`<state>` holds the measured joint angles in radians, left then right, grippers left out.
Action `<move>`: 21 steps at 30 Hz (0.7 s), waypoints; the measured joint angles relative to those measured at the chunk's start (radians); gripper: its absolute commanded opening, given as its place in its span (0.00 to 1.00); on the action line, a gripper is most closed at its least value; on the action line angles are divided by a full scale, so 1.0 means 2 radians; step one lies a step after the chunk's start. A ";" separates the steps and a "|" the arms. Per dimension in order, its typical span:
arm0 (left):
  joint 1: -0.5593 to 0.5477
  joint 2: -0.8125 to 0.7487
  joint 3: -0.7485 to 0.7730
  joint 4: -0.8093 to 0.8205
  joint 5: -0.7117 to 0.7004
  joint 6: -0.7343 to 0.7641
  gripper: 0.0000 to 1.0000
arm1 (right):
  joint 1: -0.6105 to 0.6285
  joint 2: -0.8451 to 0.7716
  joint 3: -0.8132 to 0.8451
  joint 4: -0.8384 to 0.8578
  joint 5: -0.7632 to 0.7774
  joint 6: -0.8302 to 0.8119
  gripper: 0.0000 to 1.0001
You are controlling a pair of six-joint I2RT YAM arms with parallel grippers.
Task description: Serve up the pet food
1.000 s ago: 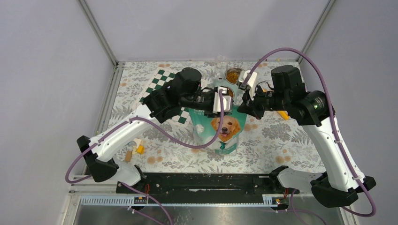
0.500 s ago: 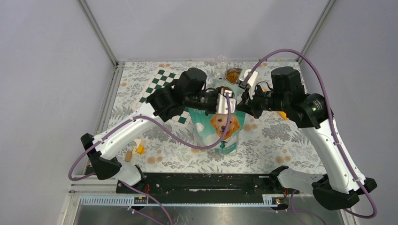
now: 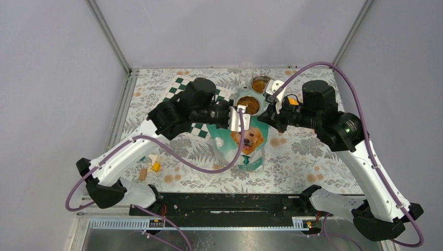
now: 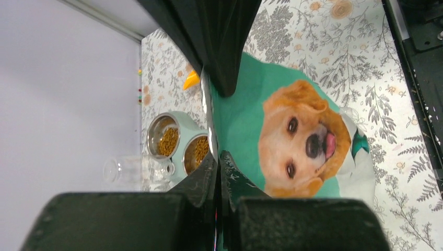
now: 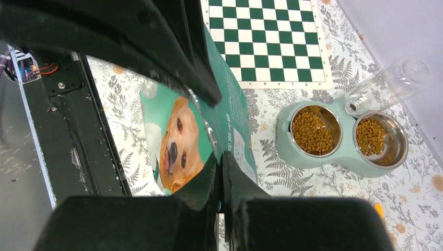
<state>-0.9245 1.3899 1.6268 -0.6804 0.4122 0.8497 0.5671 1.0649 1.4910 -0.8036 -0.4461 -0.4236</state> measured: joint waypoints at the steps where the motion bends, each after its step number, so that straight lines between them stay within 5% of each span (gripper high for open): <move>1: 0.005 -0.010 -0.005 -0.005 0.001 0.000 0.00 | 0.000 0.000 -0.001 0.005 -0.001 0.000 0.00; 21: 0.186 -0.115 -0.031 -0.127 -0.048 0.029 0.00 | -0.013 0.007 0.016 -0.035 -0.012 -0.004 0.00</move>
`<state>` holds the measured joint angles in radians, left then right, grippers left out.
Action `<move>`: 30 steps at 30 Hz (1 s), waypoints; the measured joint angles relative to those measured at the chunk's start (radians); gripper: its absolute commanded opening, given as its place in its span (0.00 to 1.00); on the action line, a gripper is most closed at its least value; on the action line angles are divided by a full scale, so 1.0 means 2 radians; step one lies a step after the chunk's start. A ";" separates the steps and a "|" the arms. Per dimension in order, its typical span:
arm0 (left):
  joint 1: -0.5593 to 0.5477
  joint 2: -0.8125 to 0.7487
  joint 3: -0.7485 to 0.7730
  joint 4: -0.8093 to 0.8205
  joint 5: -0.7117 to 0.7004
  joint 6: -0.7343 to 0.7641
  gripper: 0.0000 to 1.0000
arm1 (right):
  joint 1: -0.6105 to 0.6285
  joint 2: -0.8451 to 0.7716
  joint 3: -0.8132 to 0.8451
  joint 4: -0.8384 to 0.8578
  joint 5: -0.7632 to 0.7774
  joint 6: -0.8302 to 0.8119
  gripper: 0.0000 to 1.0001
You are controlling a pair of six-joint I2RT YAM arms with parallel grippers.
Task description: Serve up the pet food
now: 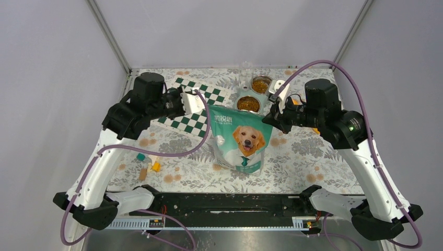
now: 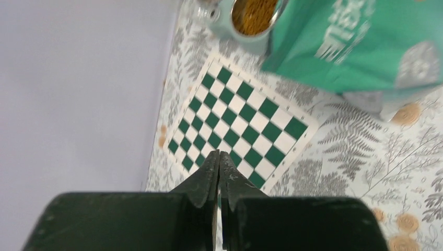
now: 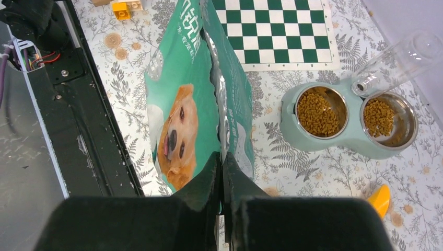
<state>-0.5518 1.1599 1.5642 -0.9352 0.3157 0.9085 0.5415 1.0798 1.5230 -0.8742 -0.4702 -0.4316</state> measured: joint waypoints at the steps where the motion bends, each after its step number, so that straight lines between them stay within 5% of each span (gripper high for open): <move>1: 0.009 -0.001 0.000 -0.006 -0.011 0.001 0.00 | -0.002 0.000 0.002 -0.006 -0.001 -0.001 0.00; 10: 0.024 -0.017 -0.007 0.001 -0.030 0.004 0.02 | -0.003 0.017 0.029 -0.040 -0.013 -0.008 0.00; 13: 0.029 -0.035 -0.021 0.018 -0.030 -0.001 0.32 | -0.003 0.017 0.029 -0.042 -0.015 -0.010 0.00; 20: 0.032 -0.068 -0.064 0.085 -0.025 -0.036 0.68 | -0.003 0.018 0.029 -0.042 -0.023 -0.010 0.00; 24: 0.032 -0.088 -0.093 0.141 -0.022 -0.076 0.78 | -0.003 0.018 0.029 -0.043 -0.023 -0.006 0.20; 30: 0.032 -0.124 -0.145 0.227 -0.022 -0.144 0.82 | -0.004 0.017 0.040 -0.027 -0.024 0.027 0.36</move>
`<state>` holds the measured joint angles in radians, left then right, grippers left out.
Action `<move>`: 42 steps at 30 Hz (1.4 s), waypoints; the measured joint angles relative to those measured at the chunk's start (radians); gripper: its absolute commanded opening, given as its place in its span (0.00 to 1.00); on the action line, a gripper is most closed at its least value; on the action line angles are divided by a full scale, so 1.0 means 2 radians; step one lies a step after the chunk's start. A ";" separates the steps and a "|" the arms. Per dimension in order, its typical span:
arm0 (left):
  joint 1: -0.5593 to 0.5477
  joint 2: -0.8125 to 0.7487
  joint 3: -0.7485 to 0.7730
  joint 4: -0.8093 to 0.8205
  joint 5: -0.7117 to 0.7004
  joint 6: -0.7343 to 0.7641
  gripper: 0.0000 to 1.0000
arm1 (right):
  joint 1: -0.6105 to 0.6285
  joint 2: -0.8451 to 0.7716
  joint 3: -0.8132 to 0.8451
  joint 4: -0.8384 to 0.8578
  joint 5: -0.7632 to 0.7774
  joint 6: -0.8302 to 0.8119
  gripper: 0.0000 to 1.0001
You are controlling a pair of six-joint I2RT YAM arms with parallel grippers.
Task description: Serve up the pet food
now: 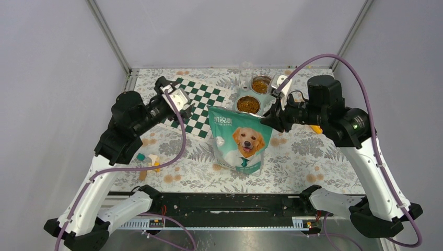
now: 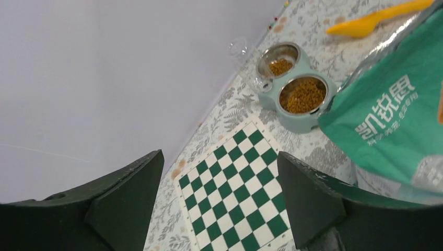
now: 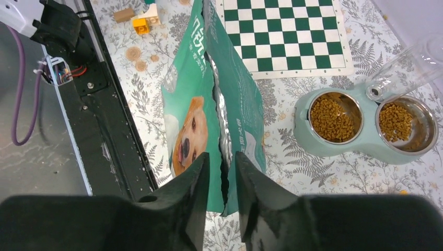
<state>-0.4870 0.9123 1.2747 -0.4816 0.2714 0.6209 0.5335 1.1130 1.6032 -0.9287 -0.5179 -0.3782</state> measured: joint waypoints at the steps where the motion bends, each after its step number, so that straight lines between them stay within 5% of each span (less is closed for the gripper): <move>1: 0.000 -0.006 -0.010 0.016 -0.002 -0.014 0.82 | 0.000 -0.001 0.001 0.001 0.000 0.005 0.39; 16: 0.000 -0.023 -0.037 0.105 0.004 -0.151 0.87 | 0.014 -0.004 0.006 0.037 -0.010 0.038 0.56; 25: 0.000 -0.030 -0.089 0.217 -0.111 -0.330 0.81 | 0.090 0.102 0.053 0.076 0.066 0.049 0.67; 29: 0.001 -0.052 -0.095 0.216 -0.149 -0.374 0.81 | 0.105 0.141 0.061 0.057 0.082 0.047 0.57; 33: 0.000 -0.082 -0.110 0.218 -0.163 -0.393 0.81 | 0.109 0.165 0.091 0.019 0.097 0.046 0.06; 34: 0.000 -0.088 -0.113 0.217 -0.165 -0.397 0.81 | 0.109 0.169 0.099 0.012 0.100 0.044 0.00; 42: 0.000 -0.102 -0.118 0.195 -0.174 -0.406 0.81 | 0.114 0.183 0.158 -0.058 0.154 0.081 0.00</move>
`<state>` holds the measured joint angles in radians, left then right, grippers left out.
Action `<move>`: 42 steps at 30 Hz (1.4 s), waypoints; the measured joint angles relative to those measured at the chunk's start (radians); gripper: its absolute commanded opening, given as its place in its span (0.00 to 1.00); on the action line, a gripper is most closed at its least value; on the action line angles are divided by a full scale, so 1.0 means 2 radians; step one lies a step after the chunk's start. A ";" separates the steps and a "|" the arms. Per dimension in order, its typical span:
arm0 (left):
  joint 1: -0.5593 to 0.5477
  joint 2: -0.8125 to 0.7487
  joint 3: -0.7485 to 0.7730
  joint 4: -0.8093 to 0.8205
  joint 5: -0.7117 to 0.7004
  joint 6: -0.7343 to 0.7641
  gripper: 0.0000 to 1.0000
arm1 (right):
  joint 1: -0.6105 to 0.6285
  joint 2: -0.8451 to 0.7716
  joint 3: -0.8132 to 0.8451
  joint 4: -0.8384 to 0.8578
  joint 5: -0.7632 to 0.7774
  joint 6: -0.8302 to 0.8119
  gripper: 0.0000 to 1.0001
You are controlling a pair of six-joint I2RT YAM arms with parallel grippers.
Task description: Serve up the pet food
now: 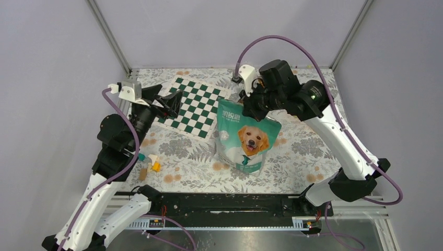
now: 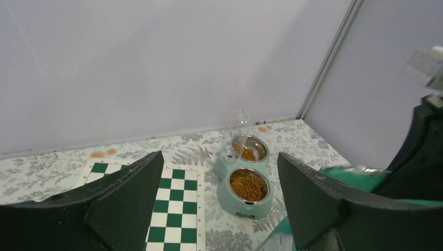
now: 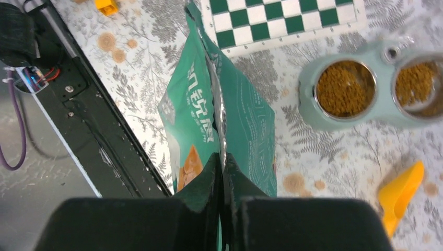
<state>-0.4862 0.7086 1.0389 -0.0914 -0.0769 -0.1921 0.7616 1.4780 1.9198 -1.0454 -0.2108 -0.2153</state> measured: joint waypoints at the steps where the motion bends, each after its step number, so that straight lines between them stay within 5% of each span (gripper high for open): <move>1: 0.000 0.000 0.000 -0.006 0.000 0.000 0.81 | 0.001 0.000 0.011 -0.016 0.010 0.007 0.00; 10: 0.000 0.003 0.000 -0.036 0.016 0.002 0.82 | 0.001 0.017 0.139 -0.136 0.156 0.086 0.00; 25: 0.000 0.003 -0.001 -0.053 0.023 -0.003 0.83 | -0.002 0.044 0.154 -0.164 0.328 0.162 0.00; 36: 0.000 0.006 -0.001 -0.083 0.022 -0.011 0.85 | -0.079 0.041 0.109 -0.119 0.357 0.163 0.00; 38: 0.000 0.007 -0.001 -0.085 0.013 -0.022 0.98 | -0.089 0.036 0.097 -0.113 0.358 0.163 0.00; 42: 0.000 0.016 0.005 -0.104 -0.030 -0.061 0.99 | -0.108 0.029 0.087 -0.113 0.362 0.162 0.00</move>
<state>-0.4862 0.7403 1.0492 -0.3000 -0.1375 -0.3145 0.5449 1.5360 2.0930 -1.2705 0.5125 0.1093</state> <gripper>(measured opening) 0.985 0.024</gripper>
